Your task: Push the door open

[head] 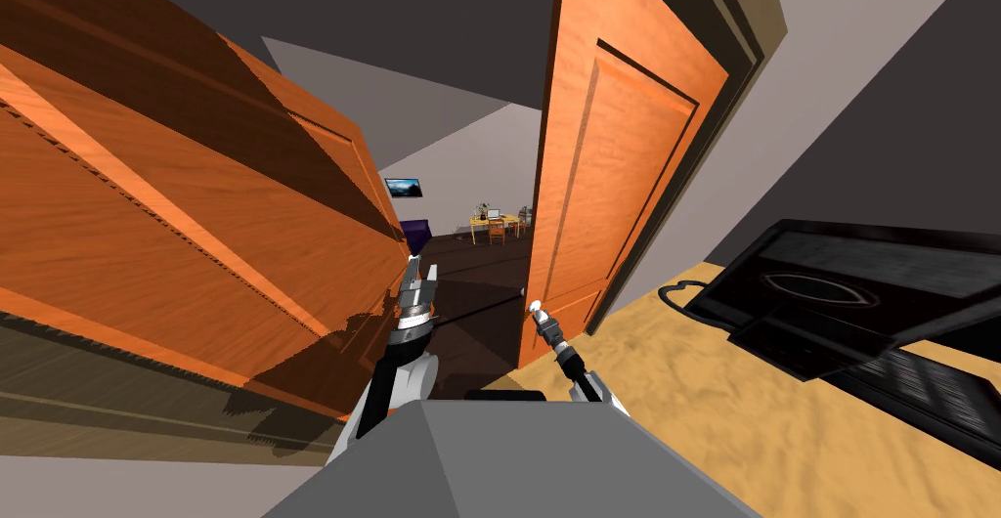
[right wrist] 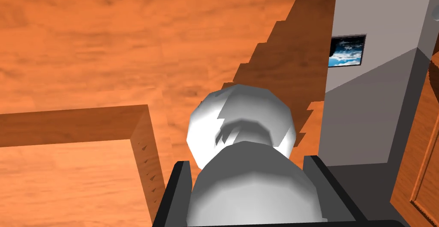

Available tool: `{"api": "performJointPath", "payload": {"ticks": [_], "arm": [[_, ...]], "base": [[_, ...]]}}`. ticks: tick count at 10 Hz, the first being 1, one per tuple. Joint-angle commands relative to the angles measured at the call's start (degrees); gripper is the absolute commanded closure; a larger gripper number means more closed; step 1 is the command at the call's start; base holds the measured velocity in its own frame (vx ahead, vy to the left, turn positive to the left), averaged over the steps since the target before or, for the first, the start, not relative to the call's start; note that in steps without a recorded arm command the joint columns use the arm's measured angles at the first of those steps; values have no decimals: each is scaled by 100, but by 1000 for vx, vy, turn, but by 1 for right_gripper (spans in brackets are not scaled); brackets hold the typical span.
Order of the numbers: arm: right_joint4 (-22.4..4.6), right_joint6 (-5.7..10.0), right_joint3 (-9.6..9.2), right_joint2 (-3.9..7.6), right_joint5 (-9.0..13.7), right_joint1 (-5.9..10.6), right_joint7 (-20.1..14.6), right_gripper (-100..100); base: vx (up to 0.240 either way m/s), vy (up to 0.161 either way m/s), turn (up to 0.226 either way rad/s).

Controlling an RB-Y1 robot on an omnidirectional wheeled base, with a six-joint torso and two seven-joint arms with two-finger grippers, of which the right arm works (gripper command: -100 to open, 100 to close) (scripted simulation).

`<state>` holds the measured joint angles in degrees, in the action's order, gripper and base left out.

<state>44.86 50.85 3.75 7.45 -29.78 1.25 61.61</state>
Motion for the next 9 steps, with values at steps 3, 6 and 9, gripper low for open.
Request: {"api": "performJointPath", "payload": {"ticks": [3,6,9], "arm": [[7,-1,-9,-5,207,-5,-427,100],[15,-1,-18,-11,415,-9,-842,100],[22,-2,-27,-16,610,-14,-1212,100]], "base": [[24,4,36],[28,8,37],[38,7,43]]}}
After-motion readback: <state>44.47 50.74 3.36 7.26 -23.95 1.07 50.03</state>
